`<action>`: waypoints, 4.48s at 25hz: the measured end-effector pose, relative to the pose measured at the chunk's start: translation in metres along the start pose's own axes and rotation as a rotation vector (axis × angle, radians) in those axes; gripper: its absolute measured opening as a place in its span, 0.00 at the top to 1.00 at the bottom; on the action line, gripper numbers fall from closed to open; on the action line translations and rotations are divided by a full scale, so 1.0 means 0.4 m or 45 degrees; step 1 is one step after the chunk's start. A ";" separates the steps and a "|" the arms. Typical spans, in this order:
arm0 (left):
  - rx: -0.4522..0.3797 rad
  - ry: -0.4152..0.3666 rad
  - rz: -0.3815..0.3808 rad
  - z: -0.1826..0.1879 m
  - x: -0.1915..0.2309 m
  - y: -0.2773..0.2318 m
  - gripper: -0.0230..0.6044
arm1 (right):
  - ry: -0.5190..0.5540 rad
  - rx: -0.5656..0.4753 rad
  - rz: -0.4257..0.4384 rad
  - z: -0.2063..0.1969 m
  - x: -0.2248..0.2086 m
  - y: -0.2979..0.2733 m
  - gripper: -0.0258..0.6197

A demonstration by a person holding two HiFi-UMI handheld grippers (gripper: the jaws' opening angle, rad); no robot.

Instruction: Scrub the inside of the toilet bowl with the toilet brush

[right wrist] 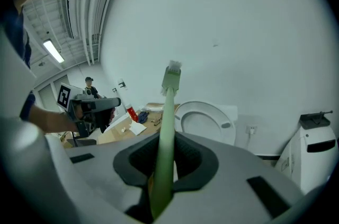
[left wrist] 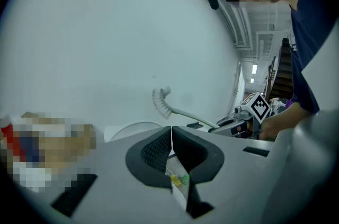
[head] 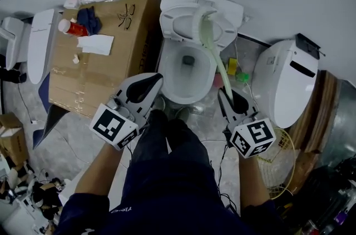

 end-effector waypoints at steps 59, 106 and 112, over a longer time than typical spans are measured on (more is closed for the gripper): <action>0.386 0.293 -0.207 -0.968 0.190 -0.340 0.91 | 0.124 0.971 -0.420 -0.966 -0.485 -0.729 0.87; 0.379 0.308 -0.288 -0.970 0.153 -0.327 0.91 | 0.357 1.281 -0.437 -1.012 -0.451 -0.689 0.88; 0.373 0.286 -0.295 -0.941 0.155 -0.337 0.91 | 0.391 1.197 -0.479 -0.925 -0.490 -0.718 0.88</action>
Point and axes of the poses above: the fingertips, and each gripper's own axes: y backward along the fingers, x to its left, z out of its top, the point moved 1 cm from there along y, backward along the fingers, and after that the axes turned 11 degrees about -y, right-handed, at the moved point
